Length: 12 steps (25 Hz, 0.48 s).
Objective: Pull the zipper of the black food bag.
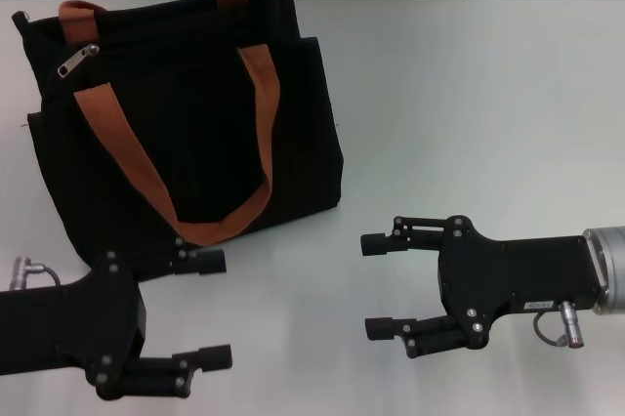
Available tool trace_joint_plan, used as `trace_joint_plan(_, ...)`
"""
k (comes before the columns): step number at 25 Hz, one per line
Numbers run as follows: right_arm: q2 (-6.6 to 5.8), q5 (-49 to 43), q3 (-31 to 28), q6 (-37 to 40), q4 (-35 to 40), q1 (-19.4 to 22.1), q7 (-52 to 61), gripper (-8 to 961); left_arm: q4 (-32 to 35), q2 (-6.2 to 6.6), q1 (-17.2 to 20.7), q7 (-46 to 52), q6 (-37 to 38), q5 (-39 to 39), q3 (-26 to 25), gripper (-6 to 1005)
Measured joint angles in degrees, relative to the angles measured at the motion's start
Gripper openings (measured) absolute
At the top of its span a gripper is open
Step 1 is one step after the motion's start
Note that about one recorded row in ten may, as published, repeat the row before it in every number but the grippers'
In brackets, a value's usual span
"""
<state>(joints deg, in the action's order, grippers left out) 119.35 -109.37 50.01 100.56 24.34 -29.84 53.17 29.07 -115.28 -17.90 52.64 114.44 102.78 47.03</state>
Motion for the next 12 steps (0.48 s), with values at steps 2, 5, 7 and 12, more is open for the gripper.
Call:
trace_joint_plan(2,0.0,0.02,0.0,-0.01,0.0,0.05,0.0,810,-0.45,-0.34,-0.03,-1.13,0.57,-0.77,-1.22,810)
trace_joint_plan(5,0.0,0.04,0.0,-0.03,0.0,0.09,0.0,809,-1.41,-1.18,0.32,-3.4,0.79,-5.22,-3.19,807)
trace_joint_plan(7,0.0,0.03,-0.04,-0.07,0.0,0.09,0.0,810,-2.39,-1.49,0.85,-4.42,0.79,-9.95,-3.69,806)
trace_joint_plan(12,-0.01,0.06,-0.16,-0.13,0.0,0.23,0.0,810,-9.61,-1.6,3.9,-5.61,-0.5,-27.63,-14.83,802)
